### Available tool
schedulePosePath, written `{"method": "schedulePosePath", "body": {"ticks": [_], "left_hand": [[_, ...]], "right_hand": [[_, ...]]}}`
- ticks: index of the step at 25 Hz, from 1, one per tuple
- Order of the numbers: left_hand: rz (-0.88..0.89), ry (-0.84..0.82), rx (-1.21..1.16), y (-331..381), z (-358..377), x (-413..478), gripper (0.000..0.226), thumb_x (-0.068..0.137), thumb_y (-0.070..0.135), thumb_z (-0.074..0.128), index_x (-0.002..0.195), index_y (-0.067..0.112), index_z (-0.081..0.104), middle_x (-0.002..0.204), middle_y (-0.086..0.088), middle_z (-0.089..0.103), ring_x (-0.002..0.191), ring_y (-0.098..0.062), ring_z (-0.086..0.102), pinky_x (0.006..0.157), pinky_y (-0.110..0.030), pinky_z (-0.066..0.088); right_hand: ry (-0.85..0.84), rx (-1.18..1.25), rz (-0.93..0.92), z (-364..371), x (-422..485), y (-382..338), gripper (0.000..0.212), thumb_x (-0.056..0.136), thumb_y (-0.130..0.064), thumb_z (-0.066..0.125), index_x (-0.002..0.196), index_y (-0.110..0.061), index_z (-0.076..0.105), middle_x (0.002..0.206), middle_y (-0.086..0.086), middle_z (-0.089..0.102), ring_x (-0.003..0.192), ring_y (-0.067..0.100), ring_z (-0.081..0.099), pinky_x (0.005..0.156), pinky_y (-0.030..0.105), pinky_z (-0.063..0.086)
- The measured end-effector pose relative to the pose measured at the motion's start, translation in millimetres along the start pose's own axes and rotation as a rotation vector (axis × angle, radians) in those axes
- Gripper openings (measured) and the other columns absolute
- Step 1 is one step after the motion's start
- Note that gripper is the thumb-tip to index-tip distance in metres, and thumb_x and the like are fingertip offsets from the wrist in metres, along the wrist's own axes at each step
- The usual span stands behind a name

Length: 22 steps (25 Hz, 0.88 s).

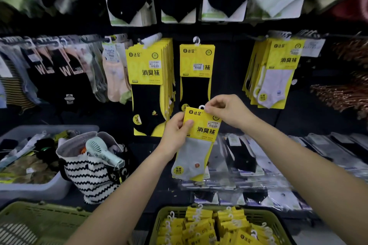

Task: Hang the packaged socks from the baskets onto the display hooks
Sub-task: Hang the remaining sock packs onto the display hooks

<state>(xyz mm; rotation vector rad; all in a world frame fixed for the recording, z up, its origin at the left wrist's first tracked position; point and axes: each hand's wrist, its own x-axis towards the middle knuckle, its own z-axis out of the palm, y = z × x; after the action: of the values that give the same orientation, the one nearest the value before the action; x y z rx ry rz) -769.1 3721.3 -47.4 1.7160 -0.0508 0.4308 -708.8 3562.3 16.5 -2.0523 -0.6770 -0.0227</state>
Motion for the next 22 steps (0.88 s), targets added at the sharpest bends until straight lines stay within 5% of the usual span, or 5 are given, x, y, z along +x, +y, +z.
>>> {"method": "schedulePosePath", "body": {"ticks": [8,11,17,19,22], "left_hand": [[0.098,0.058,-0.014,55,4,57,0.02,0.095,0.011,0.049,0.09,0.029,0.057,0.089,0.008,0.067,0.079,-0.003,0.065,0.074,-0.023,0.054],[0.104,0.116,0.022,74,6,77,0.02,0.095,0.014,0.049,0.085,0.031,0.054,0.087,0.012,0.061,0.076,0.001,0.058,0.064,-0.009,0.048],[0.119,0.257,0.064,80,5,100,0.04,0.09,0.014,0.057,0.128,0.013,0.047,0.117,0.004,0.057,0.103,-0.006,0.054,0.085,-0.018,0.046],[0.131,0.27,0.075,81,5,104,0.032,0.088,0.011,0.057,0.118,0.021,0.051,0.113,0.002,0.059,0.103,-0.009,0.056,0.091,-0.031,0.048],[0.185,0.289,0.088,83,5,112,0.034,0.083,0.003,0.057,0.085,0.037,0.051,0.086,0.011,0.062,0.082,-0.003,0.059,0.078,-0.031,0.048]], "right_hand": [[0.242,0.066,-0.031,-30,53,-44,0.012,0.087,-0.021,0.063,0.076,-0.018,0.064,0.085,0.007,0.066,0.079,0.017,0.058,0.075,0.037,0.051],[0.33,0.07,-0.046,-41,77,-60,0.013,0.086,-0.02,0.064,0.074,-0.019,0.065,0.079,0.001,0.063,0.076,0.014,0.056,0.075,0.035,0.05],[0.4,-0.052,-0.079,-45,112,-74,0.017,0.084,-0.019,0.062,0.069,-0.025,0.065,0.068,-0.013,0.06,0.067,0.006,0.054,0.062,0.021,0.043],[0.399,-0.124,-0.061,-40,119,-76,0.017,0.085,-0.022,0.061,0.069,-0.027,0.065,0.068,-0.012,0.061,0.068,0.01,0.058,0.062,0.023,0.045],[0.429,-0.277,-0.046,-34,126,-76,0.021,0.085,-0.025,0.058,0.066,-0.028,0.065,0.077,-0.002,0.066,0.086,0.023,0.061,0.08,0.042,0.05]]}}
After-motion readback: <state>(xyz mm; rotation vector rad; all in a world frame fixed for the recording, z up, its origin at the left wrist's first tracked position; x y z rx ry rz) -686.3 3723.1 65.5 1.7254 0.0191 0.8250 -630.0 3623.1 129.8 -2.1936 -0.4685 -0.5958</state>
